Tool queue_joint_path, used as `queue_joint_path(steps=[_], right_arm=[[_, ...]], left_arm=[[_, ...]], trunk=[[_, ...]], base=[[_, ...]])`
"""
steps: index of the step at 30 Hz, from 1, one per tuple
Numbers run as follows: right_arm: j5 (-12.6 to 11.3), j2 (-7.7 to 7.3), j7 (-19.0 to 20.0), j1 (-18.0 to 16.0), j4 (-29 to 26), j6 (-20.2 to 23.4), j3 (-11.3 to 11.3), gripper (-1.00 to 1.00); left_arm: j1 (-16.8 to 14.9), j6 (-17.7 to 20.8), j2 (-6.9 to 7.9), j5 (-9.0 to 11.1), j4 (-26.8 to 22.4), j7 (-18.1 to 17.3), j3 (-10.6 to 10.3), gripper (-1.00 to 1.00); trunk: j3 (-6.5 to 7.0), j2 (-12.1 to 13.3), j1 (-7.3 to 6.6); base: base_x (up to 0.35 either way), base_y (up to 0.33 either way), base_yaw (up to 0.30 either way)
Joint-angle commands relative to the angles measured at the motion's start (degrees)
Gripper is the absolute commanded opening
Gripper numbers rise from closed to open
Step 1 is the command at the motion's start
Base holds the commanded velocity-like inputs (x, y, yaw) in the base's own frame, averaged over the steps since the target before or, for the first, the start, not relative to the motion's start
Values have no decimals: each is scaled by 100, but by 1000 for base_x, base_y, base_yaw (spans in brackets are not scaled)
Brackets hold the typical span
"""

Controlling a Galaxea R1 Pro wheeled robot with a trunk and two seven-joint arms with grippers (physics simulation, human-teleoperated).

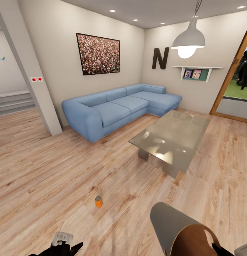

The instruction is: Put the three can of soda from the living room inside the tash can in the kitchen.

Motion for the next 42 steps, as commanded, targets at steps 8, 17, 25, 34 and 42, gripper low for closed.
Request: queue_joint_path(steps=[8,17,25,34,42], right_arm=[[-31,10,53,1,-1034,1024,26,-100],[-8,1,28,-426,-1489,2264,29,-100],[0,15,-93,-1208,-1512,3964,23,-100],[-37,15,-636,-1298,-1458,4355,-376,-100],[-39,27,-657,-1300,-1449,4367,-438,-100]], left_arm=[[-34,1083,-13,2,-1462,3,14,100],[-623,1477,-41,-33,-1863,3,-33,100],[-762,1511,-16,-68,-1446,-13,-71,100],[-767,1454,-20,-65,-1167,-39,-68,100],[-768,1438,-18,-63,-1047,-44,-67,100]], trunk=[[0,0,0],[0,0,0],[1,0,0],[20,0,0],[40,0,0]], base=[[0,0,0],[0,0,0],[11,194,-23],[1,314,-216],[0,319,-242]])
